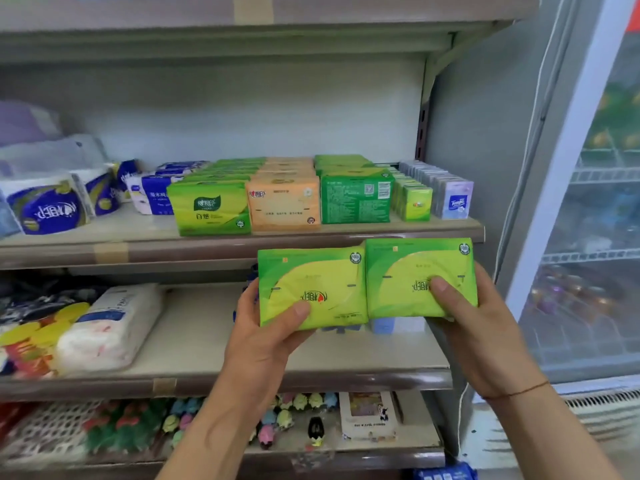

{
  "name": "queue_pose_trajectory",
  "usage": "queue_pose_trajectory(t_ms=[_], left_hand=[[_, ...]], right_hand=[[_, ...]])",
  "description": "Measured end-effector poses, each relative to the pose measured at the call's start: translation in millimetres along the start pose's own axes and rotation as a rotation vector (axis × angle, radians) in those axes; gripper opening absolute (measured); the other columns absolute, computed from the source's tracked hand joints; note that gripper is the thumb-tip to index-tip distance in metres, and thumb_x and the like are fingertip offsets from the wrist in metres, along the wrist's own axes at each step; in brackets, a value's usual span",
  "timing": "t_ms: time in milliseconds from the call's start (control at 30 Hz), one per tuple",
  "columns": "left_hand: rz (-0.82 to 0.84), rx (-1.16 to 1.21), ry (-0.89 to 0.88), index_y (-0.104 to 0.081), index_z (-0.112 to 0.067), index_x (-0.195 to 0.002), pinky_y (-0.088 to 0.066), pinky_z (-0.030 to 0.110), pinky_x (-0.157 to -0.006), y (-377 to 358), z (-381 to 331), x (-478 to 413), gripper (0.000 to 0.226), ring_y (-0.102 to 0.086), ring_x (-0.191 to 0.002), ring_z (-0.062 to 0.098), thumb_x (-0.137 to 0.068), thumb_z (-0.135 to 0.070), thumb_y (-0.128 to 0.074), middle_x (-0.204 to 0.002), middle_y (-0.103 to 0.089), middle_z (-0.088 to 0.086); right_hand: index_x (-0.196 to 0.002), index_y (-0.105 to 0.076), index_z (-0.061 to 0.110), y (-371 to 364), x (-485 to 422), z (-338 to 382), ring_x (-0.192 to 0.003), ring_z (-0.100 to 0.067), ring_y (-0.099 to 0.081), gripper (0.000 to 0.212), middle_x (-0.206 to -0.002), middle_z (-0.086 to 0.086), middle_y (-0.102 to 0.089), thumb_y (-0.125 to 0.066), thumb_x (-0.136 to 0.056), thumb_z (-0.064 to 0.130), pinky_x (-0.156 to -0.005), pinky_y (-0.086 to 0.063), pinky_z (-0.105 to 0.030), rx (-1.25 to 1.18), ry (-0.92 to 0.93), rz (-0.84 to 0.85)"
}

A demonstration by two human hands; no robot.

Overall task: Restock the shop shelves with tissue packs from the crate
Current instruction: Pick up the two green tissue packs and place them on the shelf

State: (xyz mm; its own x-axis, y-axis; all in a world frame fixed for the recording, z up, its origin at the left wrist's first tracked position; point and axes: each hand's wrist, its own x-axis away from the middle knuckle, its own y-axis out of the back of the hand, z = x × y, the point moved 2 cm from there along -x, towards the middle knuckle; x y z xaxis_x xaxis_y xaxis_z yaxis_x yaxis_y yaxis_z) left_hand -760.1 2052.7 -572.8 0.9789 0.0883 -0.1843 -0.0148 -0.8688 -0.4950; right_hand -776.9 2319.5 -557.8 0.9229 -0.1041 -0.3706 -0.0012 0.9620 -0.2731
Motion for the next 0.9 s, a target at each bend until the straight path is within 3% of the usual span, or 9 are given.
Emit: queue_pose_trajectory(t_ms=[100, 200, 333, 433, 533, 600, 667, 800, 900], left_hand=[[-0.076, 0.031, -0.022, -0.046, -0.010, -0.141, -0.056, 0.049, -0.096, 4, -3, 11, 0.085, -0.071, -0.106, 0.029, -0.066, -0.011, -0.087, -0.126, -0.070, 0.017], [-0.026, 0.100, 0.009, -0.048, -0.018, -0.143, -0.045, 0.054, -0.109, 8, -12, 15, 0.108, -0.065, -0.121, 0.036, -0.048, -0.017, -0.102, -0.134, -0.065, 0.018], [0.063, 0.094, 0.012, -0.048, -0.013, -0.144, -0.045, 0.069, -0.103, 3, -29, 7, 0.095, -0.059, -0.124, 0.050, -0.060, -0.010, -0.093, -0.138, -0.061, 0.024], [0.039, 0.062, -0.050, -0.052, -0.008, -0.141, -0.048, 0.067, -0.100, -14, -50, -2, 0.091, -0.063, -0.121, 0.046, -0.060, -0.013, -0.092, -0.134, -0.064, 0.022], [0.014, 0.060, -0.115, -0.053, -0.008, -0.140, -0.051, 0.066, -0.097, -33, -76, -22, 0.083, -0.063, -0.122, 0.040, -0.066, -0.016, -0.090, -0.135, -0.065, 0.017], [-0.001, 0.019, -0.120, -0.056, -0.003, -0.137, -0.055, 0.060, -0.095, -48, -93, -38, 0.066, -0.065, -0.120, 0.037, -0.076, -0.013, -0.080, -0.131, -0.068, 0.016], [-0.026, -0.103, -0.128, -0.062, -0.002, -0.129, -0.057, 0.054, -0.096, -63, -108, -53, 0.052, -0.069, -0.115, 0.034, -0.080, -0.012, -0.079, -0.121, -0.073, 0.014], [0.008, -0.531, -0.194, -0.070, -0.017, -0.121, -0.061, 0.033, -0.083, -81, -134, -68, 0.041, -0.076, -0.098, 0.019, -0.082, -0.024, -0.080, -0.110, -0.078, 0.004], [0.062, -0.652, -0.280, -0.071, -0.032, -0.117, -0.057, 0.015, -0.071, -88, -145, -66, 0.030, -0.075, -0.096, 0.009, -0.088, -0.024, -0.077, -0.107, -0.078, -0.006]], right_hand=[[-0.141, -0.055, 0.022, -20, 2, 4, -0.115, -0.026, -0.068, 0.059, -0.129, -0.010, -0.070, -0.070, -0.084, 0.018, -0.099, -0.054, -0.047, -0.053, 0.003, 0.019], [-0.145, -0.051, 0.026, -34, 4, 8, -0.119, -0.024, -0.067, 0.066, -0.129, -0.007, -0.071, -0.069, -0.083, 0.017, -0.108, -0.049, -0.047, -0.092, -0.006, 0.040], [-0.147, -0.049, 0.025, -37, 2, 25, -0.121, -0.028, -0.065, 0.069, -0.133, -0.014, -0.067, -0.066, -0.082, 0.006, -0.107, -0.050, -0.043, -0.179, -0.011, 0.087], [-0.146, -0.048, 0.024, -31, -4, 35, -0.123, -0.029, -0.064, 0.070, -0.133, -0.012, -0.067, -0.069, -0.082, 0.005, -0.106, -0.052, -0.043, -0.228, 0.039, 0.035], [-0.142, -0.048, 0.014, -23, -16, 38, -0.127, -0.036, -0.061, 0.075, -0.134, -0.016, -0.066, -0.084, -0.077, 0.016, -0.107, -0.050, -0.047, -0.266, 0.069, -0.031], [-0.141, -0.048, 0.009, -19, -23, 43, -0.127, -0.036, -0.061, 0.082, -0.133, -0.018, -0.066, -0.090, -0.071, 0.022, -0.109, -0.048, -0.048, -0.280, 0.083, -0.050], [-0.141, -0.048, 0.005, -14, -30, 45, -0.126, -0.035, -0.062, 0.069, -0.133, -0.020, -0.065, -0.077, -0.079, 0.011, -0.107, -0.050, -0.045, -0.301, 0.086, -0.065], [-0.140, -0.050, 0.006, -9, -39, 42, -0.127, -0.038, -0.060, 0.057, -0.135, -0.021, -0.063, -0.066, -0.085, 0.007, -0.102, -0.052, -0.052, -0.328, 0.023, -0.043], [-0.138, -0.053, 0.007, -14, -42, 40, -0.125, -0.039, -0.062, 0.055, -0.132, -0.019, -0.067, -0.066, -0.085, 0.012, -0.098, -0.054, -0.054, -0.350, -0.040, -0.053]])
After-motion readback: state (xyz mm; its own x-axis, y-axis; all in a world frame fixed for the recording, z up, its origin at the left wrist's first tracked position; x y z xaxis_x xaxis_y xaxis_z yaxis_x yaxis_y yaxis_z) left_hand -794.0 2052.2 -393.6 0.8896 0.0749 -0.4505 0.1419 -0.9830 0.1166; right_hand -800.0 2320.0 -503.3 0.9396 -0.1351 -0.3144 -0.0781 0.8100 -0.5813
